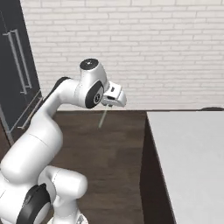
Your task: Take a straw from the drawer in front and place it inside the glass cup on the dining counter.
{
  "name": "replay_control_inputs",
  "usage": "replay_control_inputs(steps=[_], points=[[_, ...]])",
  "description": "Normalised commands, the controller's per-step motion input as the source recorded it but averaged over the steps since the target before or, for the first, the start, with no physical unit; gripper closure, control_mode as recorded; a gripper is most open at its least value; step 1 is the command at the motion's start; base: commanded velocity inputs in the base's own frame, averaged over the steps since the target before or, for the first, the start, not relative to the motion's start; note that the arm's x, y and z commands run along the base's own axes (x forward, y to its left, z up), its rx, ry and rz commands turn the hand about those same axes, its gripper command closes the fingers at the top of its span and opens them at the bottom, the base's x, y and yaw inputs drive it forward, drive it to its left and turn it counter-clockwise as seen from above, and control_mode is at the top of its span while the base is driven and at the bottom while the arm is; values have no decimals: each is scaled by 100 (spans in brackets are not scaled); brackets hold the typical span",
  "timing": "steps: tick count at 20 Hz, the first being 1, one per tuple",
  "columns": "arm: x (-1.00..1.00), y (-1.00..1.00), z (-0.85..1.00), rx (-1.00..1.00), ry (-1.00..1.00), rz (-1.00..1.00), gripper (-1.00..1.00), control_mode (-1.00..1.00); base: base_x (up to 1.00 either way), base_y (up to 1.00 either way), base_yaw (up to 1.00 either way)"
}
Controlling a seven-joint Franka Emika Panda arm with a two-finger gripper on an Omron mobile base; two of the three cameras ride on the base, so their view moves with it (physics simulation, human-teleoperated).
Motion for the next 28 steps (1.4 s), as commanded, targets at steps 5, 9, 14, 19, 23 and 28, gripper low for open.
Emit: replay_control_inputs(steps=[5,9,14,19,23,28], points=[[0,0,0,0,0,0,100,100,94,49,-49],[0,0,0,0,0,0,100,100,87,64,-47],[0,0,0,0,0,0,100,100,85,70,-47],[0,0,0,0,0,0,100,100,77,84,-47],[0,0,0,0,0,0,100,100,64,92,-46],[0,0,0,0,0,0,100,100,62,93,-46]])
